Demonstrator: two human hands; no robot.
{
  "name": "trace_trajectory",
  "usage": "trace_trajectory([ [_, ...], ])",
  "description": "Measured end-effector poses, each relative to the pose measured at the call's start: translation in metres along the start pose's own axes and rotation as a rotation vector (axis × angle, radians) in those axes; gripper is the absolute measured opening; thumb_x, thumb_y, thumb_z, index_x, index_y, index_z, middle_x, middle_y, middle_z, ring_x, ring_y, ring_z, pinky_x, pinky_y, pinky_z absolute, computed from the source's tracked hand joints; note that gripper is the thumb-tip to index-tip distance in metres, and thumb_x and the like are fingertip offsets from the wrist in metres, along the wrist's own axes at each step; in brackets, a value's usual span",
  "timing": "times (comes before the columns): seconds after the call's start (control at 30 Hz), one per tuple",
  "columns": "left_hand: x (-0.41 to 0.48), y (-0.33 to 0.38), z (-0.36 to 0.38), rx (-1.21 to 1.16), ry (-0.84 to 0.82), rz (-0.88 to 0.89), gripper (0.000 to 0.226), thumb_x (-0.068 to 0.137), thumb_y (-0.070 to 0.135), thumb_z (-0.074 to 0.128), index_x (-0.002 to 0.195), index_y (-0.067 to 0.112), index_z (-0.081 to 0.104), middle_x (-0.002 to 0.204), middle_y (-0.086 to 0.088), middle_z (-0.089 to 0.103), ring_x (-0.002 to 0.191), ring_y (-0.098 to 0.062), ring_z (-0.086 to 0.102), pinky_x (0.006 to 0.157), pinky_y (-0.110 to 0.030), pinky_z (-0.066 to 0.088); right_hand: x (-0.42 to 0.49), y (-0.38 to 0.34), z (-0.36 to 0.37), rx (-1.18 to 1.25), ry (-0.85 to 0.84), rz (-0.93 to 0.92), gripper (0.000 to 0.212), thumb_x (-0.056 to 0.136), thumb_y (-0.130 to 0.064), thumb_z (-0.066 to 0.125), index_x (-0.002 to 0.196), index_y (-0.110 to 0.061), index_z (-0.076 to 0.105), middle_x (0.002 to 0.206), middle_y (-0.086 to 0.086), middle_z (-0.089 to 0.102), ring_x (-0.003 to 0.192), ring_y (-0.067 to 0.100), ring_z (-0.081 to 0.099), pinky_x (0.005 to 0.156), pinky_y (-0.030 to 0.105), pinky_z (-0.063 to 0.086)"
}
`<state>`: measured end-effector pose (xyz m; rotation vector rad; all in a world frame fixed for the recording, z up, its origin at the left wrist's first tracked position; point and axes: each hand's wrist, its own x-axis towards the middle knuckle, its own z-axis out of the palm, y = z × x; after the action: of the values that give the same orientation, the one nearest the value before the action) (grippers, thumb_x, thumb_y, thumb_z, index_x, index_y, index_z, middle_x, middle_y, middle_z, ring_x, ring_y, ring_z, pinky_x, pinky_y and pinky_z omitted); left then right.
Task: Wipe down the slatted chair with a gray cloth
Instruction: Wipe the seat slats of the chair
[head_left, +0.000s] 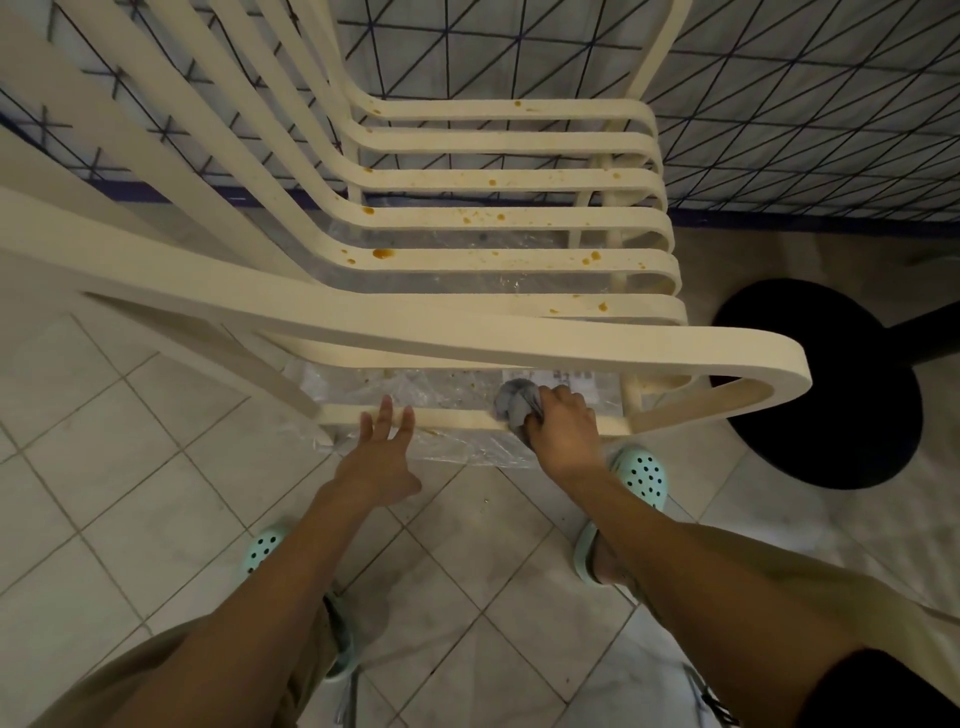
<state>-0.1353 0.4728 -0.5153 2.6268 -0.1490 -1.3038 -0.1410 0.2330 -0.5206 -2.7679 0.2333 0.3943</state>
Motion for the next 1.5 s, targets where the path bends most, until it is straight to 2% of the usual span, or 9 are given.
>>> trace_trajectory([
  [0.3, 0.0, -0.001, -0.001, -0.013, -0.004, -0.002, 0.102, 0.088, 0.031, 0.065, 0.152, 0.024, -0.014, 0.154, 0.0, -0.034, 0.145, -0.031, -0.02, 0.117, -0.048, 0.018, 0.004, -0.027, 0.012, -0.057, -0.036, -0.046, 0.033, 0.095, -0.031, 0.045, 0.121, -0.012, 0.05, 0.121, 0.012, 0.05, 0.113, 0.032, 0.043, 0.09, 0.04, 0.033],
  [0.4, 0.0, -0.002, -0.002, -0.031, -0.004, 0.01, 0.101, 0.088, 0.03, 0.064, 0.152, 0.025, -0.013, 0.155, 0.0, -0.033, 0.145, -0.031, -0.02, 0.116, -0.047, 0.018, 0.008, -0.025, 0.009, -0.048, -0.056, -0.069, 0.028, 0.094, -0.025, 0.048, 0.116, -0.011, 0.052, 0.118, 0.014, 0.052, 0.11, 0.033, 0.046, 0.088, 0.039, 0.035],
  [0.57, 0.0, -0.005, 0.001, -0.048, 0.022, 0.017, 0.1, 0.088, 0.031, 0.065, 0.153, 0.025, -0.012, 0.155, 0.001, -0.032, 0.146, -0.03, -0.02, 0.117, -0.048, 0.019, 0.008, -0.011, 0.003, 0.066, -0.082, -0.112, 0.018, 0.087, -0.008, 0.05, 0.104, -0.005, 0.056, 0.104, 0.018, 0.055, 0.098, 0.035, 0.051, 0.071, 0.034, 0.034],
  [0.77, 0.001, -0.006, 0.001, -0.049, 0.028, 0.021, 0.1, 0.089, 0.031, 0.064, 0.152, 0.025, -0.013, 0.155, 0.002, -0.032, 0.146, -0.03, -0.019, 0.117, -0.047, 0.018, 0.005, 0.016, -0.011, 0.164, -0.106, -0.098, 0.015, 0.084, -0.003, 0.051, 0.098, -0.004, 0.058, 0.1, 0.017, 0.054, 0.094, 0.033, 0.05, 0.071, 0.035, 0.039],
  [0.97, 0.001, -0.005, 0.001, -0.045, 0.03, 0.022, 0.099, 0.089, 0.031, 0.063, 0.152, 0.025, -0.013, 0.155, 0.001, -0.032, 0.146, -0.029, -0.019, 0.118, -0.048, 0.016, 0.006, 0.052, -0.032, 0.135, -0.13, -0.04, 0.014, 0.084, 0.002, 0.051, 0.096, 0.0, 0.058, 0.099, 0.019, 0.055, 0.09, 0.033, 0.054, 0.072, 0.029, 0.036],
  [1.1, 0.0, -0.005, 0.002, -0.056, 0.038, 0.023, 0.098, 0.09, 0.03, 0.063, 0.152, 0.025, -0.013, 0.155, 0.001, -0.032, 0.146, -0.029, -0.019, 0.117, -0.047, 0.017, 0.004, 0.056, -0.035, 0.134, -0.124, 0.001, 0.014, 0.083, 0.005, 0.05, 0.093, 0.001, 0.058, 0.095, 0.019, 0.054, 0.087, 0.034, 0.055, 0.071, 0.031, 0.04],
  [1.2, 0.0, -0.004, 0.002, -0.041, 0.047, 0.032, 0.099, 0.089, 0.031, 0.063, 0.152, 0.024, -0.014, 0.155, 0.001, -0.032, 0.146, -0.03, -0.019, 0.117, -0.047, 0.018, 0.004, 0.052, -0.031, 0.13, -0.112, 0.038, 0.007, 0.083, 0.001, 0.053, 0.09, 0.0, 0.056, 0.094, 0.018, 0.052, 0.087, 0.036, 0.054, 0.07, 0.036, 0.042],
  [1.4, 0.0, -0.006, 0.006, -0.029, 0.07, 0.029, 0.1, 0.089, 0.03, 0.063, 0.152, 0.025, -0.015, 0.154, 0.001, -0.034, 0.146, -0.03, -0.019, 0.116, -0.047, 0.02, 0.008, 0.034, -0.025, 0.047, -0.11, 0.057, 0.021, 0.089, -0.016, 0.055, 0.103, -0.001, 0.059, 0.106, 0.02, 0.055, 0.099, 0.038, 0.054, 0.081, 0.04, 0.046],
  [1.5, 0.002, -0.005, 0.007, -0.029, 0.078, 0.031, 0.1, 0.089, 0.03, 0.063, 0.152, 0.025, -0.015, 0.154, 0.002, -0.034, 0.146, -0.03, -0.019, 0.116, -0.046, 0.02, 0.011, 0.019, -0.021, 0.031, -0.131, 0.054, 0.023, 0.09, -0.019, 0.053, 0.106, -0.003, 0.058, 0.11, 0.02, 0.054, 0.104, 0.038, 0.052, 0.085, 0.041, 0.045],
])
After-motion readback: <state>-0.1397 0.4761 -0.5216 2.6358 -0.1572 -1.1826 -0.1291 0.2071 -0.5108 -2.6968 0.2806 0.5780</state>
